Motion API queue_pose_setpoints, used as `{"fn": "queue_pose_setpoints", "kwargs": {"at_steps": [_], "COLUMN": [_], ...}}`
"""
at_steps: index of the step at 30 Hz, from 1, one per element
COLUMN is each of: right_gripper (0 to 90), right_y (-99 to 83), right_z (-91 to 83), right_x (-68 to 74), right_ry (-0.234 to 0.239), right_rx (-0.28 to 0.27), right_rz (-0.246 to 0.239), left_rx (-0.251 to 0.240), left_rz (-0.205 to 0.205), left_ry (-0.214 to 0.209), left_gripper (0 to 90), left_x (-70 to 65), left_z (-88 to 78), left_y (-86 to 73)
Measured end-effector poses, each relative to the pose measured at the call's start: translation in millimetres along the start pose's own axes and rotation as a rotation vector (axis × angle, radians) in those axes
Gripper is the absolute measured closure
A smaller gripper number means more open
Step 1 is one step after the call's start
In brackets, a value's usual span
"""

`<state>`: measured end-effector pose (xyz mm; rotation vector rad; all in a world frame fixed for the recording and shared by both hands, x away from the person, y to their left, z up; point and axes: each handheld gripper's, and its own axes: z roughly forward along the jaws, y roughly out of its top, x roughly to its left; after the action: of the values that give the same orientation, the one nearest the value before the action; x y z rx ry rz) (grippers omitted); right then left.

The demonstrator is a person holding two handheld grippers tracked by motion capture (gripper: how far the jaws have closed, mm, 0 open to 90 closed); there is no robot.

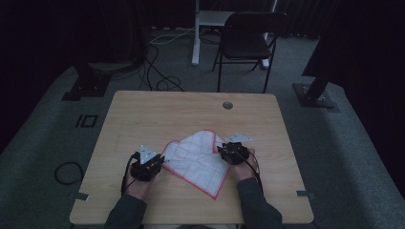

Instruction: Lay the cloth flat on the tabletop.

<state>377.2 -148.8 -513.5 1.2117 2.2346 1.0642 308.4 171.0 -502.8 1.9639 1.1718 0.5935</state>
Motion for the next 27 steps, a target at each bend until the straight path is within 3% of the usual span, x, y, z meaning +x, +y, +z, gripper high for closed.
{"fn": "queue_pose_setpoints", "kwargs": {"at_steps": [6,14,18,19,22,27], "right_gripper": [67.0,61.2,65.6,73.4,82.6,85.4], "right_y": [4.8,3.4,2.3,2.6,2.8,2.4], "right_z": [17.2,35.1,37.3,36.9,34.7,29.0], "right_x": [6.6,12.6,12.3,11.0,6.8,0.3], "right_ry": [-0.004,-0.030,-0.042,-0.045,-0.048,-0.069], "right_rx": [0.030,0.077,0.093,0.099,0.098,0.086], "right_rz": [-0.010,-0.016,-0.019,-0.016,-0.006,0.004], "left_rx": [0.029,0.083,0.098,0.100,0.125,0.144], "left_rz": [-0.002,-0.026,-0.029,-0.033,-0.036,-0.029], "left_ry": [0.006,0.013,0.012,0.011,0.013,0.011], "left_gripper": [75.9,75.7,75.4,75.5,75.5,75.4], "left_x": [0.2,5.7,6.5,6.2,4.2,1.2], "left_z": [10.1,14.8,14.4,14.1,12.6,8.4], "left_y": [0.3,-12.8,-18.9,-21.1,-29.1,-34.6]}}
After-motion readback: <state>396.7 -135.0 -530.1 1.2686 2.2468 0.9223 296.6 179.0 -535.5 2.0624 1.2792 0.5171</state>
